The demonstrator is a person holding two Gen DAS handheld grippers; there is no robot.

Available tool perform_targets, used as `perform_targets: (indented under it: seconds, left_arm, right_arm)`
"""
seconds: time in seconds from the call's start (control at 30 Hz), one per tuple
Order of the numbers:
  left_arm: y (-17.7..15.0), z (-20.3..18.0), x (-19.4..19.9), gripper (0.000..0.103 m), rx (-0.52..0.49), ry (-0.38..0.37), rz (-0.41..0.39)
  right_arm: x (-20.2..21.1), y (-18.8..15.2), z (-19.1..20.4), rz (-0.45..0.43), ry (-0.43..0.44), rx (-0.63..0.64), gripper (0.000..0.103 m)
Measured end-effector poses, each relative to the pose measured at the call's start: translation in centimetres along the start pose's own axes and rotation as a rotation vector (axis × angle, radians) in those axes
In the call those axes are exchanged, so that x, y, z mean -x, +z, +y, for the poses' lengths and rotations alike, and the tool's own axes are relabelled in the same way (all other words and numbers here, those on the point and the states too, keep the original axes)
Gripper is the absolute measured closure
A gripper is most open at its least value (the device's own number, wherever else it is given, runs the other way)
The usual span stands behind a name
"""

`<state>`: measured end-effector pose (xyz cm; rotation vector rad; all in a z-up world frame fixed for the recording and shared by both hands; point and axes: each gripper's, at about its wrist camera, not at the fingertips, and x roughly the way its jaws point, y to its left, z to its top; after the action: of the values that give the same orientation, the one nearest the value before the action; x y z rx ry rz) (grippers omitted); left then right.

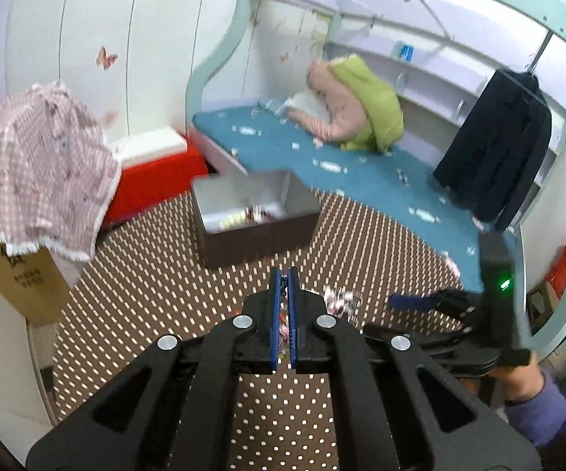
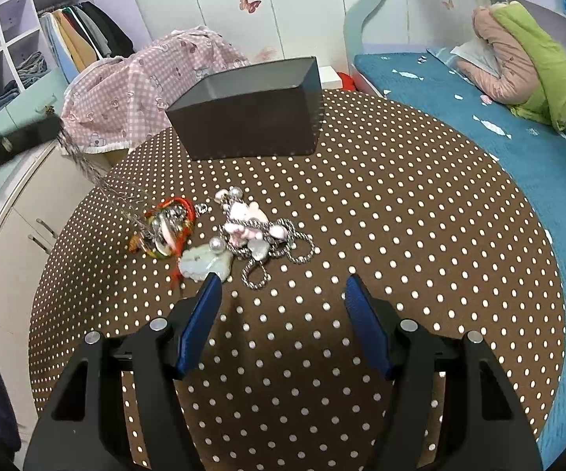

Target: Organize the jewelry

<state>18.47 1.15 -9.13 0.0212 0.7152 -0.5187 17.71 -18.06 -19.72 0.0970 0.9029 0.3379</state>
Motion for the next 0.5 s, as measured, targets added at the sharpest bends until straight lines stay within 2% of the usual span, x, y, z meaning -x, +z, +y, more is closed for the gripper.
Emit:
perform_targets:
  seconds: [0.1,0.17,0.23,0.27,0.5]
  left_arm:
    - [1.1,0.0,2.0,0.100,0.001,-0.013,-0.050]
    - [1.8,-0.1,3.4,0.100,0.002,-0.005,-0.084]
    - [2.3,0.1,4.5,0.100,-0.004,-0.003,-0.109]
    - [2.5,0.4,5.0,0.100,-0.003,0.000,-0.118]
    - [3.1,1.3,6.8,0.100,0.005,0.023,-0.134]
  right_arm:
    - [-0.4,0.4,0.3,0.001,0.004,0.015,0.041]
    - [-0.8,0.7,0.7,0.001,0.008,0.036,0.056]
    - [-1.4,1.0,1.1,0.011,0.007,0.048,0.061]
    - [-1.6,1.1,1.2,0.014,0.007,0.056,0.067]
    - [-3.0,1.6,2.1,0.024,-0.013,0.097,0.078]
